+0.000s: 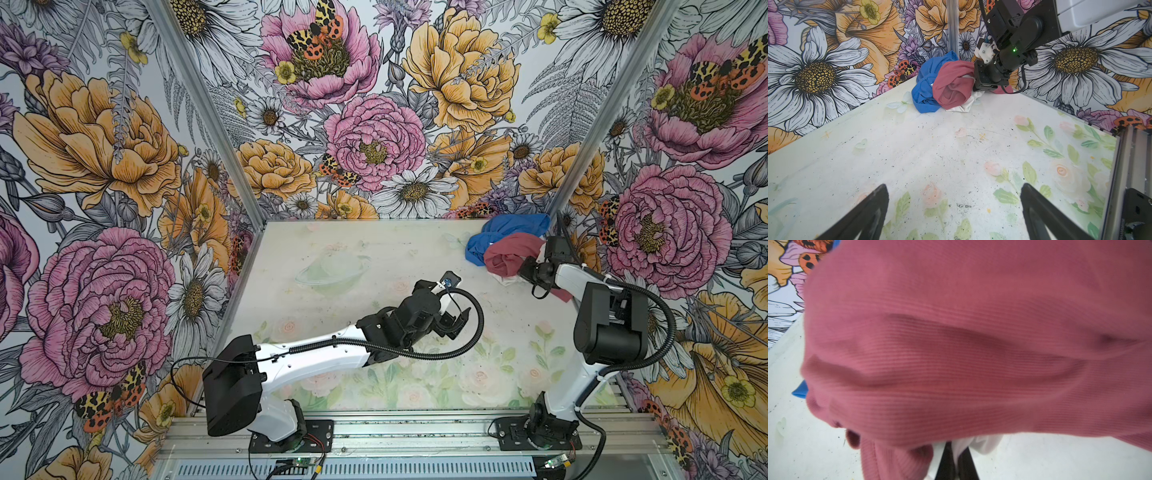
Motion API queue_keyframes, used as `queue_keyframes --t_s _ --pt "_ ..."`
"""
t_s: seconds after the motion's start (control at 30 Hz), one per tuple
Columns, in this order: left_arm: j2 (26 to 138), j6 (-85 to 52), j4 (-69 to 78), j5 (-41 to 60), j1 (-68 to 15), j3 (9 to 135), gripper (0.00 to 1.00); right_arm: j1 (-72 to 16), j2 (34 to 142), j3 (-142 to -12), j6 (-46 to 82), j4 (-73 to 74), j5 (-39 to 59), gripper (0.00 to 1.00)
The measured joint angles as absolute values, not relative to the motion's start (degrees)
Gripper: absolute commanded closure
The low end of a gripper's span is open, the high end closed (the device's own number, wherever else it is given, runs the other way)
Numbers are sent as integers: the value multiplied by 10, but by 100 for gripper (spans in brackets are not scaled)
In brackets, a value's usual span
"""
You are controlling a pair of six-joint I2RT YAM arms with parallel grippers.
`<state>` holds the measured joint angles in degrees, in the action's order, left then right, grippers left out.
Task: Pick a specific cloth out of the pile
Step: 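Lift the white cloth high out of the pile with the right gripper, then swing the white cloth toward the left arm and drop it on the table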
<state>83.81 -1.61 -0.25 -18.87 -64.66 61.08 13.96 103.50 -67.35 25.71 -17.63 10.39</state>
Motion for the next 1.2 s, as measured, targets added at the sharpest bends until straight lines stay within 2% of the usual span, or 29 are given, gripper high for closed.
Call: queue_keyframes --t_s 0.17,0.33,0.43,0.6,0.73,0.83,1.0,1.2 --pt "838 -18 -3 -194 -653 612 1 140 944 -693 262 -213 109 100" --pt "832 -16 -3 -221 -685 612 1 140 897 -845 267 -290 121 100" --pt "823 -15 -3 -238 -701 612 1 139 908 -1012 281 -330 145 100" --pt "812 -15 -2 -271 -709 612 1 101 983 -1378 305 -352 186 100" --pt "800 -15 -2 -298 -716 606 1 52 1041 -1552 345 -341 233 100" --pt "777 -16 -2 -326 -723 588 1 8 1069 -1573 367 -336 263 100" --pt "699 -34 -11 -400 -719 541 1 -97 1115 -1484 364 -355 269 100" --pt "577 -136 -116 -434 -633 505 1 -250 1235 -1439 339 -390 254 100"
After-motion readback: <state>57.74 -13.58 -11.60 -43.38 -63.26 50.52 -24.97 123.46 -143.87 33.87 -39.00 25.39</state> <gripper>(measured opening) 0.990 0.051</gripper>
